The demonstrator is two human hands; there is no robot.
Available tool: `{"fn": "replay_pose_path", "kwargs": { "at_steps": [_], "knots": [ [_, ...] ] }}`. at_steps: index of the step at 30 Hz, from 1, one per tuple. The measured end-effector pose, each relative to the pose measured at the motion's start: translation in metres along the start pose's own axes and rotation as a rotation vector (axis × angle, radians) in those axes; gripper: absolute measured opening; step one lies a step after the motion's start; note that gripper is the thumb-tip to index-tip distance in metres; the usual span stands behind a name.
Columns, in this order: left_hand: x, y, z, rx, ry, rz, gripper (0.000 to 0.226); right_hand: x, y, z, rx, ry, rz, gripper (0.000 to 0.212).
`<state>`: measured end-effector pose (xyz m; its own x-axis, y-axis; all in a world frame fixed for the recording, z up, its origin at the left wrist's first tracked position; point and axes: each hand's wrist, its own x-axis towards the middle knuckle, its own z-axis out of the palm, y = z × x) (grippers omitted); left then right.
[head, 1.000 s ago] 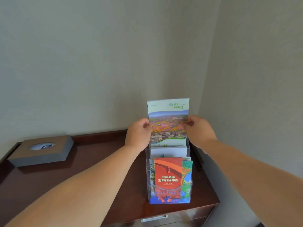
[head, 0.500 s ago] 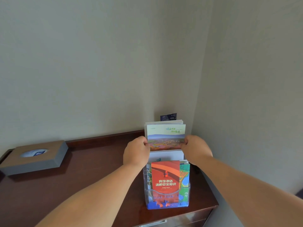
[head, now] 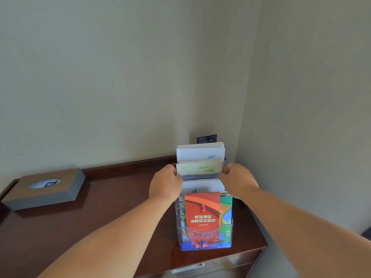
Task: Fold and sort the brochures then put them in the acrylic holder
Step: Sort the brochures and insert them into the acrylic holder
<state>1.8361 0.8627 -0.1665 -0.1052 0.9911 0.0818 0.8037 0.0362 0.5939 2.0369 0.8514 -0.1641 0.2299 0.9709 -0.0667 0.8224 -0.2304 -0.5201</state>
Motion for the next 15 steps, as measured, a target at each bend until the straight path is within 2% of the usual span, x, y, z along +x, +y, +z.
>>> {"fn": "replay_pose_path", "kwargs": {
  "at_steps": [2, 7, 11, 15],
  "knots": [
    [0.000, 0.002, 0.001, -0.005, -0.004, 0.001, 0.020, 0.000, -0.001, 0.002, 0.053, 0.000, 0.001, 0.012],
    [0.002, 0.007, 0.003, -0.046, -0.010, -0.003, 0.013, 0.003, 0.001, 0.003, 0.101, 0.068, -0.006, 0.008],
    [0.000, 0.004, 0.008, 0.000, -0.056, -0.034, 0.018, 0.006, 0.002, 0.008, 0.111, 0.022, 0.010, 0.003],
    [0.003, 0.008, 0.012, -0.006, -0.065, -0.031, 0.029, 0.007, 0.000, 0.011, 0.105, 0.030, -0.020, 0.018]
  ]
}}
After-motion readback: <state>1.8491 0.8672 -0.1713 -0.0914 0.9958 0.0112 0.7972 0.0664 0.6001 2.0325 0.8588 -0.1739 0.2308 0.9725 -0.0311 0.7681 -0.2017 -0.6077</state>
